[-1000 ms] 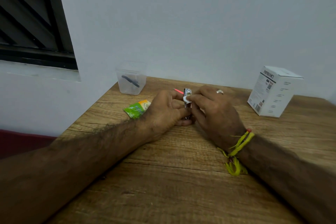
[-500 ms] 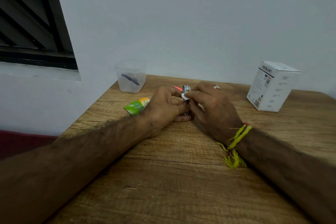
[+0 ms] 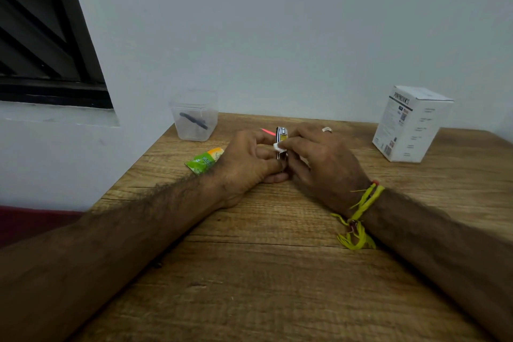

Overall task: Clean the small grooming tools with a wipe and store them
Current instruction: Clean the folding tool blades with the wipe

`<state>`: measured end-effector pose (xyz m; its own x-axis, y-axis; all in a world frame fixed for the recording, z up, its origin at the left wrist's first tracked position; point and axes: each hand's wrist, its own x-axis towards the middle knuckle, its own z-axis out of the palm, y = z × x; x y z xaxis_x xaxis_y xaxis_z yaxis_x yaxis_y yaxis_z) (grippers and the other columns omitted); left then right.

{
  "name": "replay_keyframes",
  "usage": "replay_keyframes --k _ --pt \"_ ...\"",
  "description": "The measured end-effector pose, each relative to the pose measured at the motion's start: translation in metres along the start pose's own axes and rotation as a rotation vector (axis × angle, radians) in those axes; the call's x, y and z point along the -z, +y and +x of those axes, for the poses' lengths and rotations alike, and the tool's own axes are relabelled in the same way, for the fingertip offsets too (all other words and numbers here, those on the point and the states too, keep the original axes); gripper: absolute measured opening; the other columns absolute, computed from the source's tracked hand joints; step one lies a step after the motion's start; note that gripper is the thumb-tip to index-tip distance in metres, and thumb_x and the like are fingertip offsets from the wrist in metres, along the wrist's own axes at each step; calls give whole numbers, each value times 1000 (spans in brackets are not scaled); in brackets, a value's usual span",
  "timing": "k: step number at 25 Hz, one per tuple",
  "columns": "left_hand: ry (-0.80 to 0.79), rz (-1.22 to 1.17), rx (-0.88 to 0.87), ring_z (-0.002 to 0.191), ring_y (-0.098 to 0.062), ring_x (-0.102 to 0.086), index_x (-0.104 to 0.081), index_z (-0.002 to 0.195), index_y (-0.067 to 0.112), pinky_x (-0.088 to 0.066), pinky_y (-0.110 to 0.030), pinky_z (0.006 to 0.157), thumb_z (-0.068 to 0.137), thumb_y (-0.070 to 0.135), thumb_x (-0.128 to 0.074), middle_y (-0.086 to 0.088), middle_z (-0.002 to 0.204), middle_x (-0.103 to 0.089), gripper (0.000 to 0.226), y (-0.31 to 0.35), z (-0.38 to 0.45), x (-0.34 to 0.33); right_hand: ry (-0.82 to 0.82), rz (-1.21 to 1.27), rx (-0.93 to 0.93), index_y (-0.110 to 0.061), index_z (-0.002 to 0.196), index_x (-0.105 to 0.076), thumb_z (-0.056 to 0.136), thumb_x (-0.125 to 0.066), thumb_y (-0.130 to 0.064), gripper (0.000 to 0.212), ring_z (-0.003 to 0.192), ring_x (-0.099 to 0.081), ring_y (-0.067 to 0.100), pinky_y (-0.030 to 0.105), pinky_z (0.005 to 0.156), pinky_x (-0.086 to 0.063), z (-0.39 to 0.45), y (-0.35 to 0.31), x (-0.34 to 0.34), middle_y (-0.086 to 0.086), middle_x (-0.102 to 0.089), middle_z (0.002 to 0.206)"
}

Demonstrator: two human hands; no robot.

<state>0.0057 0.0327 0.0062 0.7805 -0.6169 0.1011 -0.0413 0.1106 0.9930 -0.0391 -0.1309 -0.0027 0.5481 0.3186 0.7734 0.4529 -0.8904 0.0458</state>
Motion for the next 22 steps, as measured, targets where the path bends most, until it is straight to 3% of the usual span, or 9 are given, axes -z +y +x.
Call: replay_keyframes --k 6,12,18,22 --pt "8 -28 13 76 -19 -73 -60 115 -3 -62 -33 76 87 -15 -64 -14 85 -75 31 0 -1 2 -43 -4 -1 -4 99 -72 90 -53 -13 23 78 -64 31 44 66 -53 -5 -1 1 11 -68 94" --pt "-39 -13 48 85 -23 -74 -57 126 -4 -62 -35 80 85 -20 -63 -18 94 -74 44 2 3 7 -83 19 -3 -7 99 -73 90 -52 -16 25 83 -66 28 36 71 -50 -6 0 6 8 -68 97" --pt "-43 -23 53 87 -26 -72 -58 127 -3 -61 -38 82 82 -22 -63 -18 94 -74 49 -1 2 9 -103 2 33 -6 101 -73 90 -52 -14 25 79 -66 33 45 68 -54 -9 -2 3 11 -68 96" --pt "-39 -25 52 95 -33 -70 -59 125 -4 -60 -42 85 80 -23 -64 -26 105 -71 49 -1 2 10 -112 19 51 -6 102 -73 91 -50 -14 26 79 -65 32 43 67 -54 -11 -5 7 10 -67 94"
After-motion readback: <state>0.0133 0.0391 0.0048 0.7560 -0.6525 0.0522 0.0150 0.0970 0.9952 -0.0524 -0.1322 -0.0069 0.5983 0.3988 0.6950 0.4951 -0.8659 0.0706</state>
